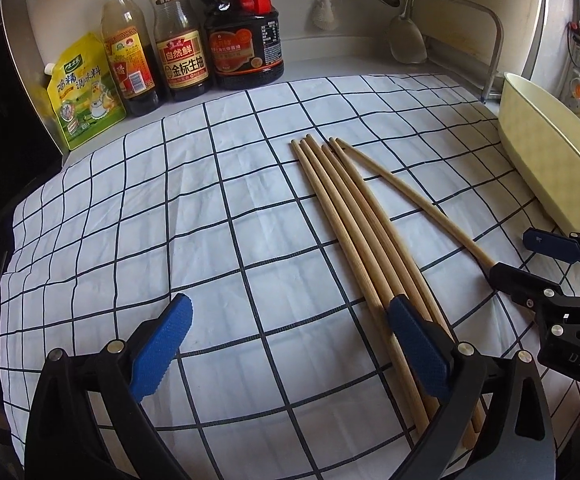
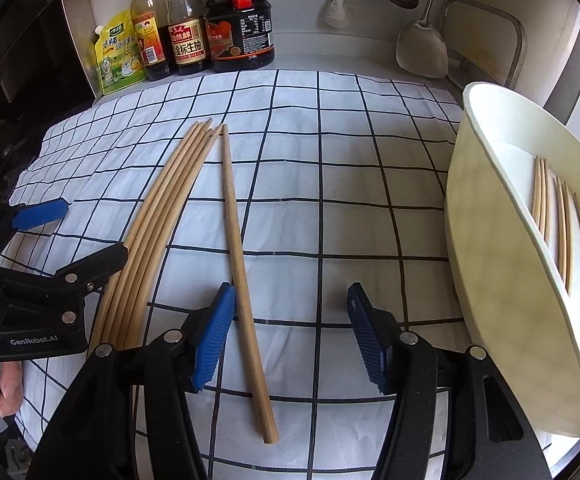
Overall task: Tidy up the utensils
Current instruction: 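Lower both open grippers around separate chopsticks on the cloth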
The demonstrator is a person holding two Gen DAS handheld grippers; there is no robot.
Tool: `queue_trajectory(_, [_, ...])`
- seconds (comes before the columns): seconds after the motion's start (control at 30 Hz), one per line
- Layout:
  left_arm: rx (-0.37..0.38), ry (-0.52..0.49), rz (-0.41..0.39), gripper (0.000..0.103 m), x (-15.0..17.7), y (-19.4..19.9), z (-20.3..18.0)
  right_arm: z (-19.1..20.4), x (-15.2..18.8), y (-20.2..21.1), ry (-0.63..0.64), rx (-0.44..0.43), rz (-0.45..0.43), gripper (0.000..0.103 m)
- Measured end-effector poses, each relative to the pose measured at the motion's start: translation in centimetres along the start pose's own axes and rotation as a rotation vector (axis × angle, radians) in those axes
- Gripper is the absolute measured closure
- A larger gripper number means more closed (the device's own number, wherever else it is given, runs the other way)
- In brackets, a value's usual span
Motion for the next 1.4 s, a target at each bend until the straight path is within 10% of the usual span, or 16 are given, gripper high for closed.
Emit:
queue_trajectory(0.7, [-0.015,0.056,-0.081,0.007,0.4,2.2,2.7,0.1,0.0,0.0,0.003,0.001,-0.002,0.046])
queue_trajectory(1.4, [-0.039,0.04,0.022,0.006,-0.4,-1.1,1.9,0.7,0.0,-0.4,0.024,0.024,-0.031,0.045])
Point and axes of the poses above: each gripper's, at about its wrist camera, not at the fingertips, and y roughly against the way its jaws point, z to its left, x to its underside, the point moved 2 cm from there along -y, roughly the way its jaws point, and after that the axes turned 2 degrees about -x, right-handed, at the moved point
